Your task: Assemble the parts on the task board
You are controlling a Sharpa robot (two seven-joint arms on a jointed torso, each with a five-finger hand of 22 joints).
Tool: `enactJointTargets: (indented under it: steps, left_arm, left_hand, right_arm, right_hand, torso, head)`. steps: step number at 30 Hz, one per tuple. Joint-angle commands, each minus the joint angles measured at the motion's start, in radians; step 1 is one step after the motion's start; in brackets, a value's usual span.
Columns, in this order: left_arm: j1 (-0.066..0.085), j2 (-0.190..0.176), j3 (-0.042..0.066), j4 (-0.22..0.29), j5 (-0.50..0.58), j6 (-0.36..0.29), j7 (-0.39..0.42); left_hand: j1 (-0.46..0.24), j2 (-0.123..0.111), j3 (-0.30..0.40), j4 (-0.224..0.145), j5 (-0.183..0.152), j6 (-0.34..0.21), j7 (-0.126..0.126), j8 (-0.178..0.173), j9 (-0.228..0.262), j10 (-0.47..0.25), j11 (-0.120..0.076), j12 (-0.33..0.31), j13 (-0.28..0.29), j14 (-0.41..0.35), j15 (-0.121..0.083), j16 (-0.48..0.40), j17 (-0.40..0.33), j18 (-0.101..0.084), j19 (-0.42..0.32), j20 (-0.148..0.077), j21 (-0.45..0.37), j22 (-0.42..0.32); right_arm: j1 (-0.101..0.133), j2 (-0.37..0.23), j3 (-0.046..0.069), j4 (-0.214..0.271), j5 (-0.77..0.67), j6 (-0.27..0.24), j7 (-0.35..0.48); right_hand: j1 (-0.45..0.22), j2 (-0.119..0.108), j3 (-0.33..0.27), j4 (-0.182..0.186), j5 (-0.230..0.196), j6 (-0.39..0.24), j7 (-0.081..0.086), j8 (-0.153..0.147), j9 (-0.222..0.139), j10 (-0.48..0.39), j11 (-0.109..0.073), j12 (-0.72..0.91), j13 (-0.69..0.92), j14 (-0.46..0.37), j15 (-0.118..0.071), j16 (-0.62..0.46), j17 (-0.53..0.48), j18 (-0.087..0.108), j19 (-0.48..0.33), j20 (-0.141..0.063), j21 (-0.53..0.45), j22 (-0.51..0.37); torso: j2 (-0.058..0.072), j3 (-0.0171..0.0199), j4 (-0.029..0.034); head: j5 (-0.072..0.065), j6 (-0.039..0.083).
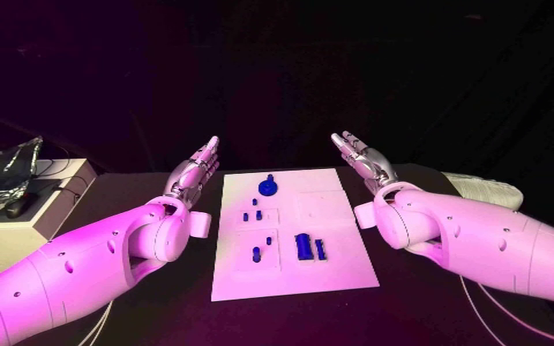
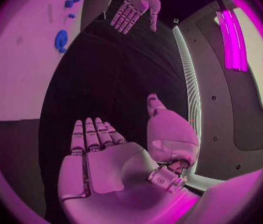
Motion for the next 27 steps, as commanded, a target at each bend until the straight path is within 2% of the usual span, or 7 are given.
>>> enactJointTargets:
  steps: [1,2,5,6,11,14,27]
  left_arm:
    - [0.031,0.005,-0.036,0.054,0.089,-0.176,0.057]
    - [0.046,0.005,-0.059,0.078,0.107,-0.215,0.066]
    - [0.071,0.007,-0.098,0.117,0.136,-0.279,0.081]
    - [0.078,0.007,-0.109,0.127,0.145,-0.297,0.085]
    - [0.1,0.008,-0.143,0.162,0.171,-0.353,0.098]
    - [0.103,0.009,-0.148,0.168,0.175,-0.362,0.1]
    - [0.103,0.009,-0.148,0.168,0.175,-0.362,0.1]
  left_hand:
    - [-0.48,0.015,-0.042,-0.024,-0.02,-0.082,-0.016,-0.028,-0.015,-0.094,-0.02,-0.016,-0.007,-0.075,-0.019,-0.03,-0.013,-0.027,-0.076,-0.03,-0.013,-0.022]
    - [-0.48,0.015,-0.042,-0.024,-0.02,-0.082,-0.016,-0.028,-0.015,-0.094,-0.02,-0.016,-0.007,-0.075,-0.019,-0.03,-0.013,-0.027,-0.076,-0.03,-0.013,-0.022]
    - [-0.48,0.015,-0.042,-0.024,-0.02,-0.082,-0.016,-0.028,-0.015,-0.094,-0.02,-0.016,-0.007,-0.075,-0.019,-0.03,-0.013,-0.027,-0.076,-0.03,-0.013,-0.022]
    - [-0.48,0.015,-0.042,-0.024,-0.02,-0.082,-0.016,-0.028,-0.015,-0.094,-0.02,-0.016,-0.007,-0.075,-0.019,-0.03,-0.013,-0.027,-0.076,-0.03,-0.013,-0.022]
    - [-0.48,0.015,-0.042,-0.024,-0.02,-0.082,-0.016,-0.028,-0.015,-0.094,-0.02,-0.016,-0.007,-0.075,-0.019,-0.03,-0.013,-0.027,-0.076,-0.03,-0.013,-0.022]
    - [-0.48,0.015,-0.042,-0.024,-0.02,-0.082,-0.016,-0.028,-0.015,-0.094,-0.02,-0.016,-0.007,-0.075,-0.019,-0.03,-0.013,-0.027,-0.076,-0.03,-0.013,-0.022]
    - [-0.48,0.015,-0.042,-0.024,-0.02,-0.082,-0.016,-0.028,-0.015,-0.094,-0.02,-0.016,-0.007,-0.075,-0.019,-0.03,-0.013,-0.027,-0.076,-0.03,-0.013,-0.022]
  right_arm:
    - [-0.021,-0.013,0.018,0.067,0.146,-0.115,0.094]
    - [-0.031,-0.018,0.028,0.095,0.172,-0.135,0.107]
    - [-0.046,-0.027,0.043,0.137,0.212,-0.166,0.128]
    - [-0.05,-0.029,0.047,0.147,0.222,-0.173,0.132]
    - [-0.057,-0.033,0.054,0.168,0.24,-0.188,0.142]
    - [-0.057,-0.033,0.054,0.168,0.24,-0.188,0.142]
    - [-0.057,-0.033,0.054,0.168,0.24,-0.188,0.142]
  right_hand:
    - [-0.438,0.02,-0.052,-0.021,-0.019,-0.089,-0.021,-0.015,-0.05,-0.136,-0.015,-0.021,-0.021,-0.118,-0.011,-0.031,-0.038,-0.034,-0.087,-0.024,-0.01,-0.041]
    - [-0.438,0.02,-0.052,-0.021,-0.019,-0.089,-0.021,-0.015,-0.05,-0.136,-0.015,-0.021,-0.021,-0.118,-0.011,-0.031,-0.038,-0.034,-0.087,-0.024,-0.01,-0.041]
    - [-0.438,0.02,-0.052,-0.021,-0.019,-0.089,-0.021,-0.015,-0.05,-0.136,-0.015,-0.021,-0.021,-0.118,-0.011,-0.031,-0.038,-0.034,-0.087,-0.024,-0.01,-0.041]
    - [-0.438,0.02,-0.052,-0.021,-0.019,-0.089,-0.021,-0.015,-0.05,-0.136,-0.015,-0.021,-0.021,-0.118,-0.011,-0.031,-0.038,-0.034,-0.087,-0.024,-0.01,-0.041]
    - [-0.438,0.02,-0.052,-0.021,-0.019,-0.089,-0.021,-0.015,-0.05,-0.136,-0.015,-0.021,-0.021,-0.118,-0.011,-0.031,-0.038,-0.034,-0.087,-0.024,-0.01,-0.041]
    - [-0.438,0.02,-0.052,-0.021,-0.019,-0.089,-0.021,-0.015,-0.05,-0.136,-0.015,-0.021,-0.021,-0.118,-0.011,-0.031,-0.038,-0.034,-0.087,-0.024,-0.01,-0.041]
    - [-0.438,0.02,-0.052,-0.021,-0.019,-0.089,-0.021,-0.015,-0.05,-0.136,-0.015,-0.021,-0.021,-0.118,-0.011,-0.031,-0.038,-0.034,-0.087,-0.024,-0.01,-0.041]
  torso:
    - [-0.02,0.004,-0.0017]
    - [-0.023,0.0045,-0.0019]
    - [-0.025,0.0049,-0.0021]
    - [-0.025,0.0049,-0.0021]
    - [-0.025,0.0049,-0.0021]
    - [-0.025,0.0049,-0.0021]
    - [-0.025,0.0049,-0.0021]
  head:
    - [0.002,0.033]
    - [0.003,0.039]
    - [0.003,0.044]
    - [0.003,0.044]
    - [0.003,0.044]
    - [0.003,0.044]
    - [0.003,0.044]
